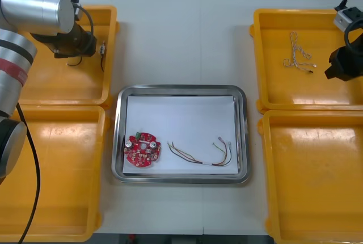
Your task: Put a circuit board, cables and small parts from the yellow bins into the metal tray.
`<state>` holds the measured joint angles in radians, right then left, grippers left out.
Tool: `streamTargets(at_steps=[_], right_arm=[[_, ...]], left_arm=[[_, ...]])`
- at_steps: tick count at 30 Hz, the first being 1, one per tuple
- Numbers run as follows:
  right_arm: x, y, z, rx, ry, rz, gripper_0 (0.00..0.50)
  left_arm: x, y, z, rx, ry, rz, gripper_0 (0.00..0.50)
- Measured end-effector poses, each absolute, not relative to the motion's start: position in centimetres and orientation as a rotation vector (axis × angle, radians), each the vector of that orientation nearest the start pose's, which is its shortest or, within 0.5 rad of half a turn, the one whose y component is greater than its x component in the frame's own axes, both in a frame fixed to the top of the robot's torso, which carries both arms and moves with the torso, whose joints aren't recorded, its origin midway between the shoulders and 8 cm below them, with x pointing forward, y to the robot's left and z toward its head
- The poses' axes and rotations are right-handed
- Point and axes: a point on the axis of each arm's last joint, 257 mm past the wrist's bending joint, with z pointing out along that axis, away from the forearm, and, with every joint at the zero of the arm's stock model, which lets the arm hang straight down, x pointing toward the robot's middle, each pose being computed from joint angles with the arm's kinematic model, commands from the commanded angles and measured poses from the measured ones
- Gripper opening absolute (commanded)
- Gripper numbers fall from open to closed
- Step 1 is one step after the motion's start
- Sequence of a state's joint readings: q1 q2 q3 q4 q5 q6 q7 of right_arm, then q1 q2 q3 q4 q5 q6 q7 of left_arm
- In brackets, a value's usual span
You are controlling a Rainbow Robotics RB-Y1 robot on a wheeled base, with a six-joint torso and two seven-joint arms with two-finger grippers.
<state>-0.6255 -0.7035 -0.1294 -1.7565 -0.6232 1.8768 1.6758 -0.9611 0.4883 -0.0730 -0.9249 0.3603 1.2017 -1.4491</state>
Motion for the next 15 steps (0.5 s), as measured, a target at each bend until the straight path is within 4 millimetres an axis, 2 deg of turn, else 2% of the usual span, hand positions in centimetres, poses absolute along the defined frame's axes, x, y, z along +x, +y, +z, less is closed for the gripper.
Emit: streamTargets(at_steps=[9,15], right_arm=[[52.8,-35.8,-11.8,-0.321,2.586,-0.140,0.500],[55.0,-35.9,-11.8,-0.274,2.563,-0.136,0.500]], left_arm=[[63.2,29.1,-15.1,0.032,2.495,0.083,0.000],[60.5,28.9,-13.7,0.050,2.543,0.066,0.000]])
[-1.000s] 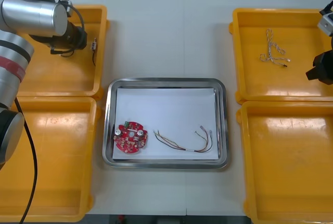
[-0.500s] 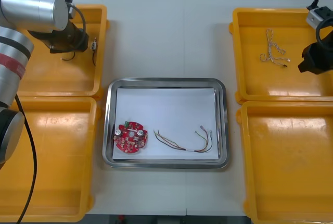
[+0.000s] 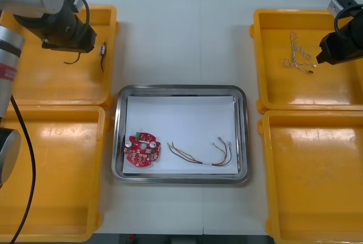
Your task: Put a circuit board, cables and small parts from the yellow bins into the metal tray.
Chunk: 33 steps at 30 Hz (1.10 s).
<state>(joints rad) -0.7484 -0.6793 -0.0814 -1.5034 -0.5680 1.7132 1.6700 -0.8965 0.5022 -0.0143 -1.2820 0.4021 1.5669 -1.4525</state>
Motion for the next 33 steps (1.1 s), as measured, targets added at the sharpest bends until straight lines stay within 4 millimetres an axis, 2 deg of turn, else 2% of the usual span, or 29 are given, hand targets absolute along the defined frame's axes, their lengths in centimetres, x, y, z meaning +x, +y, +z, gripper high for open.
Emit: streamTargets(at_steps=[7,19,27,33], right_arm=[[57.3,-35.5,-12.1,-0.193,2.531,-0.118,0.500],[60.5,-34.2,-13.4,-0.163,2.453,-0.107,0.500],[62.2,-34.2,-14.9,-0.129,2.428,-0.120,0.500],[63.1,-34.3,-15.9,-0.112,2.414,-0.127,0.500]], left_arm=[[57.1,29.9,-12.2,0.068,2.575,0.075,0.000],[51.6,31.9,-11.5,0.119,2.613,0.118,0.000],[50.2,31.8,-9.8,0.164,2.538,0.125,0.000],[49.0,30.4,-9.5,0.233,2.508,0.086,0.000]])
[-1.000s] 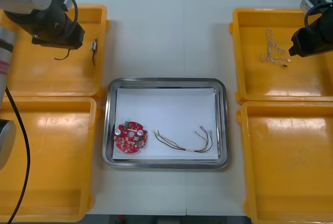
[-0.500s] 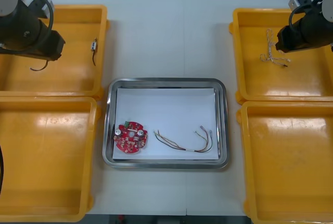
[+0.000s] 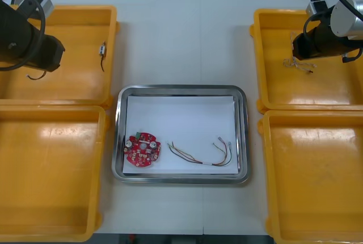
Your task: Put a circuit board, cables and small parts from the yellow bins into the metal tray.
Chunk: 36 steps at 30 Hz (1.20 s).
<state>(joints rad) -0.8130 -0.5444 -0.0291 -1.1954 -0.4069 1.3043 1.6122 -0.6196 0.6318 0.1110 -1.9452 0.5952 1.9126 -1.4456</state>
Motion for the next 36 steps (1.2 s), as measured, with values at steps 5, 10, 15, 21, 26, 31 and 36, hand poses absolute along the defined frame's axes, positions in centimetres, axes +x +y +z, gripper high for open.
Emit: streamTargets(at_steps=[5,10,15,21,26,31,36], right_arm=[[63.6,-34.4,-16.9,-0.102,2.407,-0.132,0.500],[64.2,-34.6,-17.9,-0.099,2.397,-0.149,0.500],[64.5,-34.9,-18.8,-0.094,2.400,-0.169,0.500],[65.2,-34.7,-19.2,-0.087,2.387,-0.167,0.500],[65.7,-34.3,-18.8,-0.089,2.375,-0.167,0.500],[65.8,-34.1,-18.8,-0.099,2.376,-0.172,0.072],[65.7,-34.0,-18.9,-0.102,2.377,-0.174,0.000]], left_arm=[[47.8,29.4,-9.6,0.248,2.487,0.068,0.000],[47.0,28.2,-9.9,0.144,2.485,0.025,0.000],[46.3,26.0,-10.8,-0.032,2.503,-0.041,0.000],[45.4,23.8,-12.6,-0.044,2.540,-0.048,0.000],[44.7,22.6,-14.2,0.025,2.574,-0.011,0.000],[44.4,22.1,-15.7,0.067,2.585,0.061,0.000],[44.2,21.4,-16.5,0.066,2.589,0.082,0.000]])
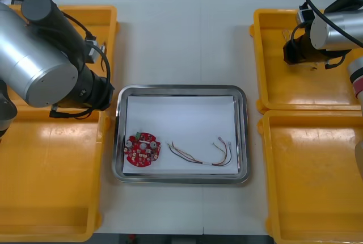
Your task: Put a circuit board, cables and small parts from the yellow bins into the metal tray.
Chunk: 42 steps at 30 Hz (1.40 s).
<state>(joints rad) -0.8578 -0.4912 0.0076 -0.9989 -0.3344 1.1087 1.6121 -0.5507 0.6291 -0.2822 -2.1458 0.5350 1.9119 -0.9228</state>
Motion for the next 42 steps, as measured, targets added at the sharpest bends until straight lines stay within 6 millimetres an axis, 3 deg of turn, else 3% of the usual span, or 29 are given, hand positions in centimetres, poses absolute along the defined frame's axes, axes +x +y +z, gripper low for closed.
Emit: streamTargets(at_steps=[10,20,25,28,29,31,32,33,35,42], right_arm=[[65.4,-34.0,-19.1,-0.106,2.395,-0.177,0.000],[61.9,-33.0,-18.6,-0.160,2.535,-0.182,0.000],[59.8,-32.6,-18.0,-0.208,2.605,-0.168,0.003],[59.1,-32.4,-17.7,-0.244,2.625,-0.157,0.031],[59.1,-32.4,-17.6,-0.242,2.625,-0.152,0.069],[59.1,-32.4,-17.5,-0.240,2.624,-0.144,0.099],[59.1,-32.4,-17.5,-0.241,2.623,-0.140,0.169],[59.1,-32.3,-17.5,-0.241,2.622,-0.138,0.292],[59.3,-32.3,-17.5,-0.241,2.615,-0.136,0.491],[59.8,-32.1,-17.2,-0.239,2.590,-0.116,0.500]], left_arm=[[45.7,18.3,-18.0,0.001,2.592,0.041,0.000],[47.4,15.1,-19.3,0.006,2.599,0.000,0.000],[47.4,14.4,-20.3,0.021,2.605,0.019,0.000],[47.3,14.2,-20.9,0.029,2.615,0.036,0.000],[47.2,14.2,-21.1,0.031,2.616,0.041,0.000],[47.2,14.0,-21.4,0.034,2.620,0.052,0.000],[47.2,14.0,-21.6,0.033,2.622,0.058,0.000],[47.2,13.9,-21.8,0.031,2.623,0.064,0.000],[47.3,13.8,-22.1,0.025,2.624,0.076,0.000],[48.0,13.1,-23.0,0.014,2.607,0.104,0.000]])
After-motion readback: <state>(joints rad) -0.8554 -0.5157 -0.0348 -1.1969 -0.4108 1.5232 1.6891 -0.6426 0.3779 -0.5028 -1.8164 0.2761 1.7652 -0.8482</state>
